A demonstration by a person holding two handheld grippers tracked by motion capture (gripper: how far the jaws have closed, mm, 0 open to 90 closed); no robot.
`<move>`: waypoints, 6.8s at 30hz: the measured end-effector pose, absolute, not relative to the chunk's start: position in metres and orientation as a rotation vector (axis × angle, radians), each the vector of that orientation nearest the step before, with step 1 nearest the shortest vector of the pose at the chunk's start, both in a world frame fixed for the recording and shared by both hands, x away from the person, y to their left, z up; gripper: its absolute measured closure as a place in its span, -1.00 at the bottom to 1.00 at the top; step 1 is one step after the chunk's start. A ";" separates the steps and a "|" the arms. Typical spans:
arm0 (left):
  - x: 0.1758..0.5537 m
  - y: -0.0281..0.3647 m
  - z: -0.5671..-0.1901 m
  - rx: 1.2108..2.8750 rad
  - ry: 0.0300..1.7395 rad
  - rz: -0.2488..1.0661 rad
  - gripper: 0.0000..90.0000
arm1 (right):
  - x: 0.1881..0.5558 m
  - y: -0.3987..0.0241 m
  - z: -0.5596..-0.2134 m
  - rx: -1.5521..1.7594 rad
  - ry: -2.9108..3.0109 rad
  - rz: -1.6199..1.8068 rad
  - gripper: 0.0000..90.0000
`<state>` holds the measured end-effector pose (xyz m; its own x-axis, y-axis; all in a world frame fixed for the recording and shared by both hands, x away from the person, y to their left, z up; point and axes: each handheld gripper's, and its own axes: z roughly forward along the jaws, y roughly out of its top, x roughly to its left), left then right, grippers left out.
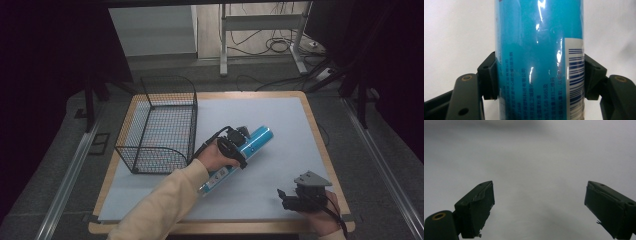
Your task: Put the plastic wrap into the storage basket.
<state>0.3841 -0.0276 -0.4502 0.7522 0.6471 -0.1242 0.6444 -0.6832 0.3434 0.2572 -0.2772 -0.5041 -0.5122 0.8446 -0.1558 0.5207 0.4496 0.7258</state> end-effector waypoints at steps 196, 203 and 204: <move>0.496 0.137 -0.373 2.342 1.335 0.379 -0.30 | 0.261 -0.280 -0.507 1.154 2.191 0.818 -0.78; 0.502 0.148 -0.388 2.343 1.386 0.377 -0.30 | 0.261 -0.281 -0.507 1.156 2.190 0.817 -0.78; 0.503 0.150 -0.391 2.342 1.395 0.376 -0.30 | 0.261 -0.281 -0.507 1.155 2.190 0.816 -0.78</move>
<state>0.5030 0.1500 -0.3911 0.4693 0.8825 0.0308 0.7786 -0.4300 0.4570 0.2607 -0.2808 -0.5070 -0.4949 0.8521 -0.1703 0.5329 0.4525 0.7150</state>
